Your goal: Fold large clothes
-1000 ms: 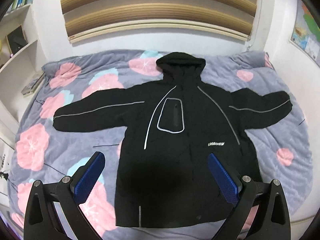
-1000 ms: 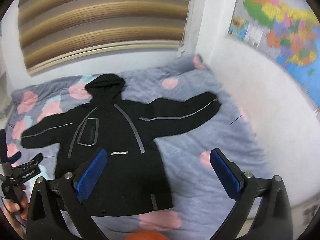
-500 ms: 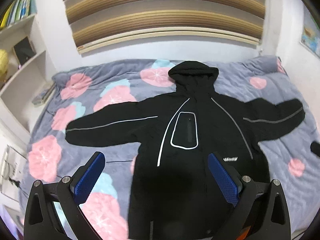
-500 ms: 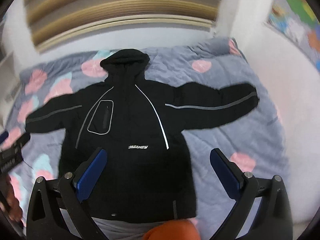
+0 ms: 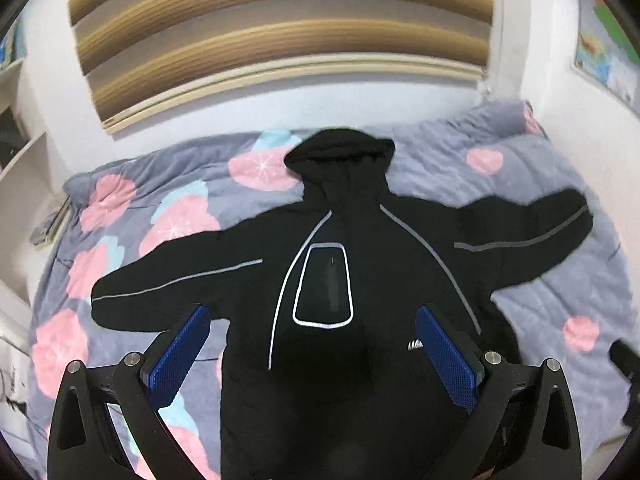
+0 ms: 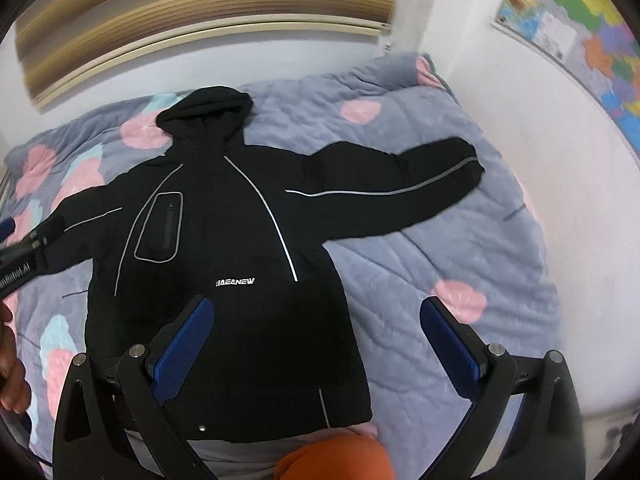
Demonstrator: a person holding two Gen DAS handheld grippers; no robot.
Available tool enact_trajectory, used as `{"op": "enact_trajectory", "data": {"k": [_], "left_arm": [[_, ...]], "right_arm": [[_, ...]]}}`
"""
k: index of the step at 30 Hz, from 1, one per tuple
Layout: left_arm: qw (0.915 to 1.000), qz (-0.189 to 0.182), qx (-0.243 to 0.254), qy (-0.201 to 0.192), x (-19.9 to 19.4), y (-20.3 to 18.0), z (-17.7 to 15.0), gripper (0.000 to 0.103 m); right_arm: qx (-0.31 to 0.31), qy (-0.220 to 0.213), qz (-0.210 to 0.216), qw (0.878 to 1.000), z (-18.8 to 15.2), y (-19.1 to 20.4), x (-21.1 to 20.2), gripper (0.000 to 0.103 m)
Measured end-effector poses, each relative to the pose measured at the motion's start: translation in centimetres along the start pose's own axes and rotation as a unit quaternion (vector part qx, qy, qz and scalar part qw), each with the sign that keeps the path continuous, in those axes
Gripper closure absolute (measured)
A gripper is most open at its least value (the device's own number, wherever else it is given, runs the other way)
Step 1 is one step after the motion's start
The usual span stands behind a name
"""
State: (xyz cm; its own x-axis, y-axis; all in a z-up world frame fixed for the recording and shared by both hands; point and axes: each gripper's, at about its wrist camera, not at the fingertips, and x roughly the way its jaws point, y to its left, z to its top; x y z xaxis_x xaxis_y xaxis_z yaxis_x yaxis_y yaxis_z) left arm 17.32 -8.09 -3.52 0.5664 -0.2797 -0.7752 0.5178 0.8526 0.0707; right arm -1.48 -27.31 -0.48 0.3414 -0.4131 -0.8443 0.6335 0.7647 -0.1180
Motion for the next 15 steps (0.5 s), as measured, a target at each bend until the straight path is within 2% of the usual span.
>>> {"op": "enact_trajectory", "data": {"k": [3, 9, 15], "left_arm": [[0.9998, -0.016, 0.005, 0.011, 0.6, -0.3, -0.3, 0.001], [0.9995, -0.024, 0.003, 0.019, 0.6, 0.8, -1.0, 0.001], [0.9998, -0.001, -0.012, 0.017, 0.5, 3.6, -2.3, 0.001]], "right_arm": [[0.009, 0.006, -0.007, 1.000, -0.3, -0.2, 0.2, 0.000], [0.009, 0.012, -0.010, 1.000, -1.0, 0.6, -0.2, 0.000], [0.003, 0.002, -0.015, 1.000, -2.0, 2.0, -1.4, 0.000]]}}
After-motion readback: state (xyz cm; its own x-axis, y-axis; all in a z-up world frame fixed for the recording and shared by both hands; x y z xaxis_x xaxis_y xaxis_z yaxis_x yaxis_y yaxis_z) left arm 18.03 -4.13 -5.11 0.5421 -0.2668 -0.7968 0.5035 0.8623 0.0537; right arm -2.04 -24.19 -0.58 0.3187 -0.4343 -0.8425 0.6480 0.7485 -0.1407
